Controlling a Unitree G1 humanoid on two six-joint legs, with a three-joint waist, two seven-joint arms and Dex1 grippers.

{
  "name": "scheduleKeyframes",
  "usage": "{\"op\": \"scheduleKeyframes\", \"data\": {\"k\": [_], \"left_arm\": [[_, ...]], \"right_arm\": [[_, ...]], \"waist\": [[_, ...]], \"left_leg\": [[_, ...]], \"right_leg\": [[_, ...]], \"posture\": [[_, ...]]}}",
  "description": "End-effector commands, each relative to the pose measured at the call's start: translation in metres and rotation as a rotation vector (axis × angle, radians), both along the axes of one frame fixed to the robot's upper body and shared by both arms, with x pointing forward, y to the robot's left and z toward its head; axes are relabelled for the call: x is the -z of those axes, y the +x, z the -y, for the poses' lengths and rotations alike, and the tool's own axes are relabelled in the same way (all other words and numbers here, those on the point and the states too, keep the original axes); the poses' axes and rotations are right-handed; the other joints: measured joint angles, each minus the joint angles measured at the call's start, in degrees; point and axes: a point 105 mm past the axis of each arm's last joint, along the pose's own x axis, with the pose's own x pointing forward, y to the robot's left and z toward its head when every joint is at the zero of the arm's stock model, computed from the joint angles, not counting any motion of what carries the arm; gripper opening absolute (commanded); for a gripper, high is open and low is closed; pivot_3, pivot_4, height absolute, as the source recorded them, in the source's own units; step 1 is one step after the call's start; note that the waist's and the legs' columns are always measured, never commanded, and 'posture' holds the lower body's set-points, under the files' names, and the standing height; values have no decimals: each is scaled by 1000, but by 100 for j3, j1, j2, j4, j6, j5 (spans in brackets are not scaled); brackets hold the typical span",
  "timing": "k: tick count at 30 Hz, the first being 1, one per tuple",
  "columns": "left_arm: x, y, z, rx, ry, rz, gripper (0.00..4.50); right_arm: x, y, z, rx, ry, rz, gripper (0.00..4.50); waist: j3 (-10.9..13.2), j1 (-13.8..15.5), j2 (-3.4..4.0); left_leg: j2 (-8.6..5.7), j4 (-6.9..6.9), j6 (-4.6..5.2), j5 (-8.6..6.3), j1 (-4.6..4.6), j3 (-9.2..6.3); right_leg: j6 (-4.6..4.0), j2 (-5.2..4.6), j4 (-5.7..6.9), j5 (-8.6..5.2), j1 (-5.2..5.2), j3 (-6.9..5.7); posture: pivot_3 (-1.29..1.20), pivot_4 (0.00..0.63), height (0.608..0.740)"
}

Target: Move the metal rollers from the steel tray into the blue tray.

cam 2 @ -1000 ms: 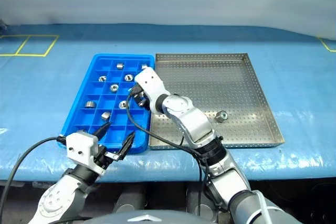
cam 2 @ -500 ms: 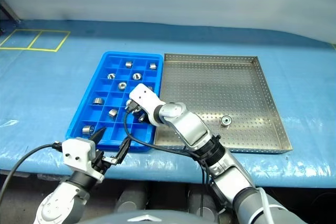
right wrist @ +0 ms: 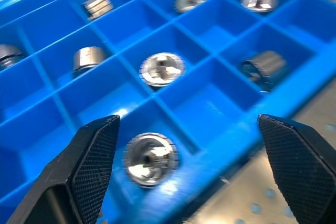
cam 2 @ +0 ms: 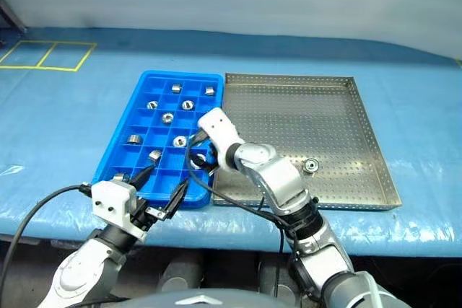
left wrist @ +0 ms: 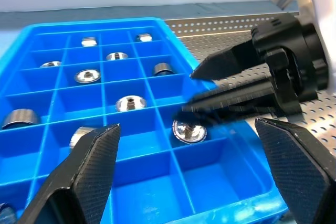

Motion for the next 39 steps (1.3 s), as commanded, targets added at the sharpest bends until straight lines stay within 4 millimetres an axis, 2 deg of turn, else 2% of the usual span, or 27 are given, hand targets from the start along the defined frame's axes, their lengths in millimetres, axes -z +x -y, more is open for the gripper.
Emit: {"op": "scheduleKeyframes", "data": {"k": [1, 7, 10, 14, 17, 21, 24, 27, 34, 37, 39], "left_arm": [[-4, 5, 8, 64, -8, 14, 4500], [-5, 21, 20, 162, 0, 23, 4500], [-6, 27, 27, 224, 0, 25, 4500], [-5, 30, 31, 268, 0, 21, 4500], [-6, 31, 34, 288, 0, 23, 4500], [-5, 32, 36, 305, 1, 23, 4500], [0, 31, 39, 324, 34, 11, 4500], [0, 31, 40, 326, 32, 12, 4500], [1, 29, 42, 318, 22, 11, 4500], [1, 28, 41, 303, 19, 10, 4500], [1, 27, 40, 293, 17, 11, 4500]], "right_arm": [[-28, 10, 24, 149, 124, 132, 4480], [-31, 18, 67, 400, 149, 232, 4480], [-20, 16, 96, 542, 112, 217, 4480], [-11, 10, 115, 631, 101, 188, 4480], [-6, 5, 119, 655, 99, 166, 4480], [11, -2, 126, 693, 84, 108, 4480], [22, -5, 123, 675, 75, 66, 4480], [30, -4, 120, 664, 90, 36, 4480], [49, 3, 128, 718, 72, -2, 4480], [53, 5, 128, 714, 64, -3, 3849], [51, 5, 126, 700, 70, 2, 3244]], "waist": [[0, -96, 1], [-2, -446, 2], [-3, -600, 2], [-4, -808, 3], [-4, -960, 3], [-5, -1069, 5], [-6, -1110, 6], [-6, -1146, 5], [-6, -1139, 4], [-7, -1112, 3], [-7, -1071, 3]], "left_leg": [[0, -1, 0, 0, -5, 2], [2, 0, 0, 2, -40, -2], [1, 4, 0, 2, -41, 0], [0, 10, 0, 2, -41, 3], [0, 14, 1, 2, -40, 2], [1, 15, 1, 2, -38, 0], [1, 15, 1, 2, -37, 0], [0, 20, 1, 2, -37, 1], [0, 21, 2, 3, -37, 0], [-1, 21, 2, 3, -37, -1], [-1, 21, 2, 3, -37, -1]], "right_leg": [[1, 0, 1, 1, -6, 1], [7, 5, 23, 7, -49, 1], [11, 4, 23, 10, -47, 4], [18, 4, 24, 14, -46, 11], [18, 5, 30, 14, -45, 12], [19, 8, 35, 15, -43, 14], [19, 8, 35, 15, -42, 15], [26, 7, 34, 19, -40, 18], [36, 7, 34, 25, -37, 18], [40, 7, 33, 27, -36, 17], [40, 7, 32, 27, -36, 17]], "posture": [[96, 150, 740], [-26, 150, 740], [-80, 150, 740], [-118, 150, 740], [-125, 150, 740], [-132, 150, 740], [-124, 150, 740], [-113, 150, 740], [-72, 150, 740], [-58, 150, 740], [-45, 150, 740]]}}
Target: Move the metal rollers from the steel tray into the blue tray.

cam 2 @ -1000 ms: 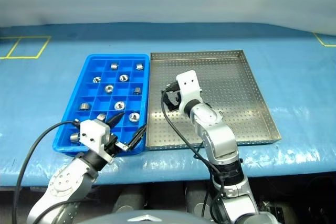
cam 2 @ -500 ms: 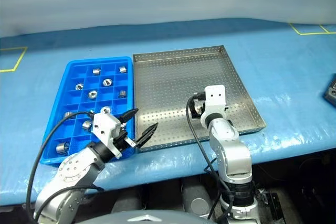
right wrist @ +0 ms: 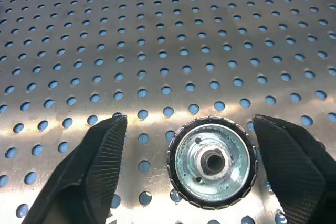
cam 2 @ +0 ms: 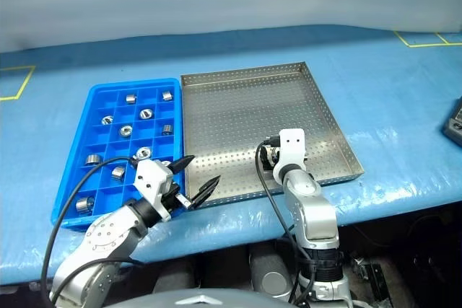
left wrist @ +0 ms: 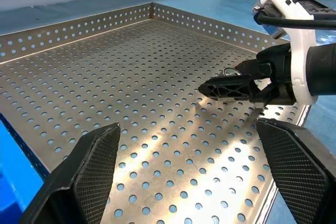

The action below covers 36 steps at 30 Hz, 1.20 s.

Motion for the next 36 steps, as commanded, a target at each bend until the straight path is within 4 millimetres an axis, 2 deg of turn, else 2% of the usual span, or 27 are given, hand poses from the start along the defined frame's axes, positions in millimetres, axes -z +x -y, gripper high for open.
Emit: {"op": "scheduleKeyframes", "data": {"k": [1, 4, 5, 9, 13, 20, 24, 28, 36], "left_arm": [[-11, -2, 1, -13, -16, 48, 4500], [-12, -3, -2, -36, -22, 52, 4500], [-12, -3, -3, -45, -24, 54, 4500], [-14, -3, -8, -85, -29, 66, 4500], [-15, -3, -18, -177, -18, 92, 4500], [-17, -17, -35, -325, -17, 107, 4500], [-17, -31, -50, -433, 3, 107, 4500], [-18, -49, -64, -542, 30, 103, 4500], [-13, -73, -69, -618, 42, 59, 4500]], "right_arm": [[-8, 3, -3, -17, 0, 39, 2887], [-18, 4, -12, -68, -3, 66, 1904], [-23, 5, -17, -94, -1, 80, 1703], [-45, 8, -40, -215, 3, 134, 1720], [-74, 8, -81, -434, 18, 197, 1720], [-101, 1, -142, -725, 56, 269, 1720], [-103, -9, -173, -878, 89, 270, 1720], [-93, -21, -195, -992, 113, 240, 1720], [-69, -36, -206, -1102, 129, 145, 1720]], "waist": [[0, 39, 0], [0, 74, 0], [0, 93, 0], [1, 142, 1], [1, 226, 0], [1, 585, 0], [1, 833, -1], [1, 1085, -4], [4, 1501, -8]], "left_leg": [[0, 0, 0, 0, 0, 0], [0, 0, 0, 0, 0, 1], [0, 0, 0, 0, 0, 1], [0, 0, 2, 2, 1, 1], [0, 0, 2, 2, 2, 0], [0, -7, 3, 2, 0, -9], [0, -8, 3, 2, -1, -10], [1, -9, 3, 2, -1, -8], [0, -6, 2, 2, -4, -6]], "right_leg": [[0, 0, 0, 0, 0, 0], [0, 0, 0, 0, -1, 1], [0, 0, 1, 0, -1, 1], [-3, 1, 3, 0, -1, 1], [-2, 1, 4, 1, -1, 0], [4, 1, 2, 5, -1, -9], [-9, 1, -1, -3, -2, -12], [-31, -1, -6, -16, -1, -14], [-34, -3, -13, -20, -8, -16]], "posture": [[-41, 150, 740], [-23, 150, 740], [-20, 150, 740], [18, 150, 740], [85, 150, 740], [244, 150, 740], [345, 150, 740], [429, 150, 740], [494, 150, 740]]}}
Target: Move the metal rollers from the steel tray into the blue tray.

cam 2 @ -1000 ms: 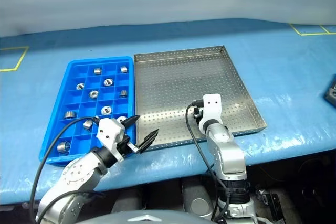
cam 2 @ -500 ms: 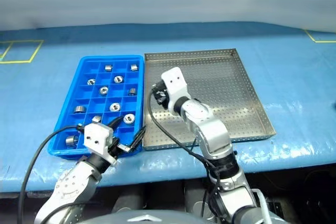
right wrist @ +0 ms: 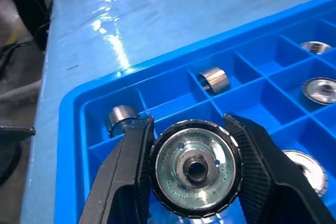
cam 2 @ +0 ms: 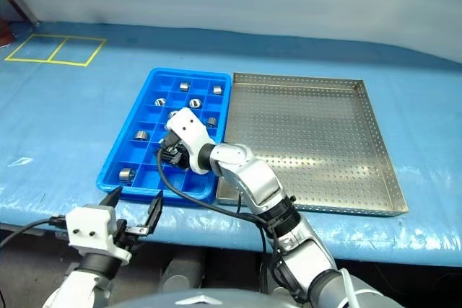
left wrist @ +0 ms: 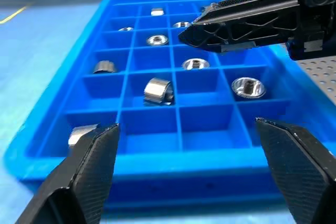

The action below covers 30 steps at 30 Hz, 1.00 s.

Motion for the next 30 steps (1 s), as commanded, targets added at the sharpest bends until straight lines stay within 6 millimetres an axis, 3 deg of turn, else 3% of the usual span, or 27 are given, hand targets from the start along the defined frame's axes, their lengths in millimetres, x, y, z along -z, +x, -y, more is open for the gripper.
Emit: {"op": "scheduleKeyframes", "data": {"k": [1, 9, 13, 18, 26, 30], "left_arm": [[-17, -5, 4, 1, -1, 70, 4500], [-17, -3, 9, 23, -15, 74, 4500], [-17, 0, 11, 43, -20, 77, 4500], [-18, 4, 13, 74, -20, 85, 4500], [-21, 17, 15, 150, -4, 103, 4500], [-22, 29, 16, 212, 9, 109, 4500]], "right_arm": [[1, -9, -5, -54, 15, -6, 1720], [34, -19, 10, -88, -96, -95, 1720], [40, -24, 15, -101, -125, -109, 2955], [30, -22, 16, -87, -92, -101, 4494], [4, -6, 32, 14, -20, -17, 4494], [-2, 3, 50, 100, -1, 20, 4494]], "waist": [[0, 52, 0], [2, 197, 1], [0, 220, 0], [0, 211, 0], [1, 126, 1], [1, -12, 1]], "left_leg": [[1, 0, -1, -1, 0, 2], [1, -4, -2, -2, -7, 3], [1, -8, -2, -2, -6, 4], [0, -8, -3, -3, -7, 6], [2, -6, -3, -2, -7, 6], [2, -5, -3, -2, -6, 8]], "right_leg": [[0, 0, -1, 0, -3, 0], [-2, -1, -7, -2, -12, -1], [-3, -1, -8, -3, -11, -2], [-2, -2, -12, -3, -10, -1], [-2, 0, -9, -3, -11, -2], [-2, 0, -7, -2, -9, -2]], "posture": [[494, 150, 740], [474, 150, 740], [451, 150, 740], [417, 150, 740], [310, 150, 740], [233, 150, 740]]}}
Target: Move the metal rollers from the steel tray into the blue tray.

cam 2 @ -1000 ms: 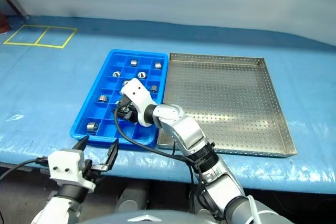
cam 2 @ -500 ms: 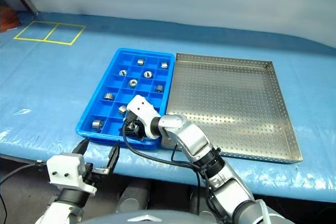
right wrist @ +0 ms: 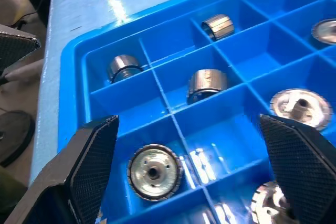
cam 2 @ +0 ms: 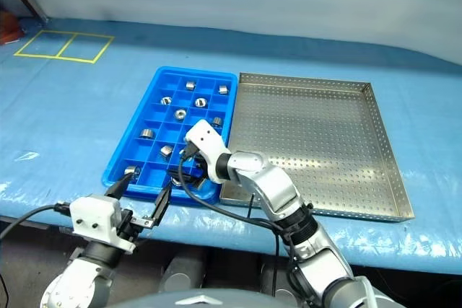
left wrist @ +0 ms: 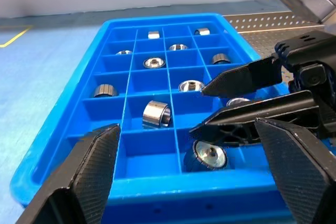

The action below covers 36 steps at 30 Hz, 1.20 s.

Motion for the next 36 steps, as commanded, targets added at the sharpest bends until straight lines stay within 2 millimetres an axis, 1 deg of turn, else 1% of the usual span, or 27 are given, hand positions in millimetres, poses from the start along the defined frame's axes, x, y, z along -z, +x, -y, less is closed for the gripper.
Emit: {"op": "scheduleKeyframes", "data": {"k": [1, 6, 10, 15, 19, 22, 25, 28, 32, 36], "left_arm": [[-5, 9, 2, 57, 5, 17, 4500], [-7, 29, 5, 138, 29, 31, 4500], [-12, 52, 9, 192, 47, 59, 4500], [-18, 75, 12, 217, 48, 84, 4500], [-21, 87, 11, 201, 48, 97, 4500], [-21, 90, 12, 207, 55, 96, 4500], [-19, 88, 12, 216, 63, 86, 4500], [-16, 86, 7, 192, 73, 76, 4500], [-14, 84, 1, 156, 73, 68, 4500], [-13, 84, -3, 139, 73, 67, 4500]], "right_arm": [[-19, 5, 15, 73, 61, 80, 4494], [-22, 9, 39, 183, 68, 120, 4494], [-22, 10, 62, 285, 70, 141, 4494], [-23, 9, 88, 387, 67, 172, 4494], [-16, 6, 105, 435, 33, 179, 4494], [-11, 4, 118, 457, 29, 163, 4494], [-6, -1, 122, 444, 17, 148, 4494], [-4, -3, 121, 432, 17, 139, 4494], [-4, -5, 118, 411, 27, 131, 4494], [-4, -5, 116, 399, 32, 130, 4494]], "waist": [[-1, -87, 1], [-3, -408, 1], [-6, -702, -1], [-8, -1071, 1], [-9, -1343, 0], [-9, -1483, 0], [-9, -1585, 0], [-9, -1676, 0], [-9, -1674, -1], [-8, -1662, -2]], "left_leg": [[0, 0, 0, 0, 0, 0], [0, 0, 0, 1, 4, 1], [0, 9, -2, 3, 5, 0], [-2, 21, -2, 3, 6, 0], [-2, 25, -1, 3, 8, -2], [-3, 25, -1, 3, 12, -5], [-4, 26, -1, 3, 12, -5], [-3, 26, -1, 3, 16, -7], [-4, 27, 0, 4, 31, -11], [-6, 27, 0, 3, 58, -11]], "right_leg": [[0, 0, 1, 0, 1, 0], [1, 1, 5, 2, 7, 1], [5, 2, 15, 6, 9, 2], [33, 1, 16, 23, 20, 8], [55, 3, 18, 36, 24, 12], [58, 5, 19, 38, 29, 14], [59, 5, 19, 38, 32, 16], [59, 6, 21, 38, 35, 16], [58, 7, 22, 37, 51, 16], [32, 5, 12, 21, 82, 17]], "posture": [[188, 150, 740], [59, 150, 740], [-47, 150, 740], [-123, 150, 740], [-168, 150, 740], [-176, 150, 740], [-168, 150, 740], [-149, 150, 740], [-128, 150, 740], [-117, 150, 740]]}}
